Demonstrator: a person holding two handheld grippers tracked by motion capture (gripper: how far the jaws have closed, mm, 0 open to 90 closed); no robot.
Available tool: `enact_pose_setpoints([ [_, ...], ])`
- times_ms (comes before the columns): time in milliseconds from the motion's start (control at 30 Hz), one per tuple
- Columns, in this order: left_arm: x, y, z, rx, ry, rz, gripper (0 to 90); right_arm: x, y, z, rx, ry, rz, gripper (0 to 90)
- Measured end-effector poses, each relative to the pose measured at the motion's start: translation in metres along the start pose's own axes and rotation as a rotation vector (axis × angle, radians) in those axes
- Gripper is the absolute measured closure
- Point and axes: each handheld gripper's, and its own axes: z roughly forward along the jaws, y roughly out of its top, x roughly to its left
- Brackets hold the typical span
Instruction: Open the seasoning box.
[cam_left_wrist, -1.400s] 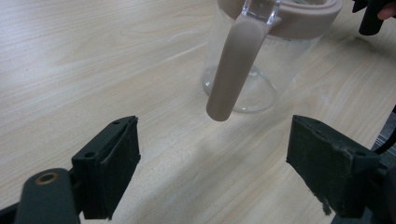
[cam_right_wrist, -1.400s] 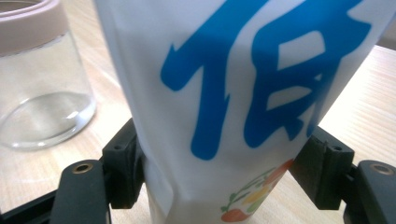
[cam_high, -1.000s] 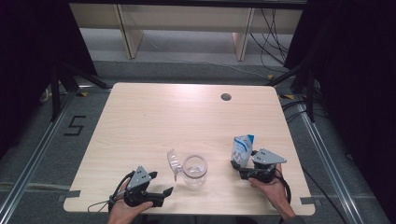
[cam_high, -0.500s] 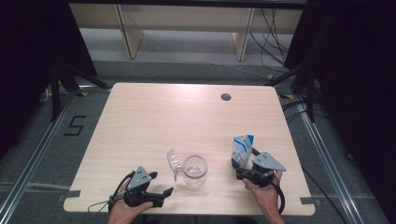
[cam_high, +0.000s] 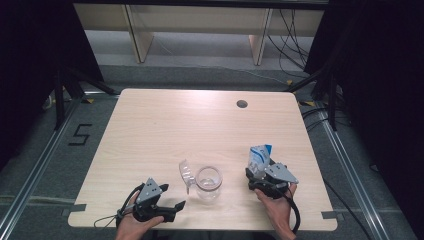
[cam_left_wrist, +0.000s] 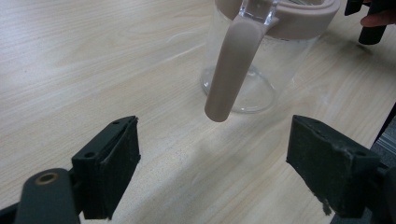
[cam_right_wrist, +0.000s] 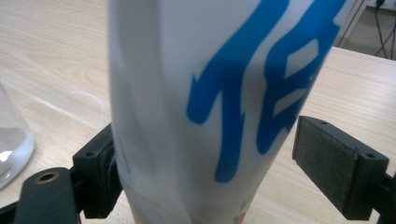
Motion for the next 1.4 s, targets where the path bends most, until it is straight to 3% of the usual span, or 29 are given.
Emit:
enact_pose_setpoints([
  [167, 0.0, 0.0, 0.0, 0.006, -0.005, 0.004, 16.5, 0.003, -0.001, 0.003, -0.01, -0.008, 0.029, 17.8],
  [433, 0.0, 0.0, 0.0, 0.005, -0.005, 0.001, 16.4, 0.005, -0.001, 0.005, -0.028, -0.018, 0.025, 21.2],
  [467, 0.0, 0.0, 0.0, 0.001, -0.005, -0.003, 16.4, 0.005, -0.002, 0.007, -0.049, -0.009, 0.022, 21.9],
  [967, -0.001, 0.0, -0.001, 0.005, -0.005, 0.006, 16.4, 0.011, -0.004, 0.006, -0.034, -0.03, 0.048, 25.9],
  [1167, 0.0, 0.001, 0.0, 0.002, -0.009, 0.016, 16.4, 0.011, -0.003, 0.006, -0.038, -0.014, 0.053, 30.9],
  [1233, 0.0, 0.001, 0.0, 0.002, -0.009, 0.015, 16.5, 0.009, -0.003, 0.007, -0.038, -0.006, 0.026, 32.8],
  [1300, 0.0, 0.001, -0.001, 0.008, -0.003, 0.021, 16.4, 0.009, -0.003, 0.007, -0.038, 0.003, 0.032, 33.0],
  [1400, -0.001, 0.0, 0.0, 0.007, -0.008, 0.003, 16.4, 0.009, -0.003, 0.007, -0.033, 0.005, 0.028, 33.2],
])
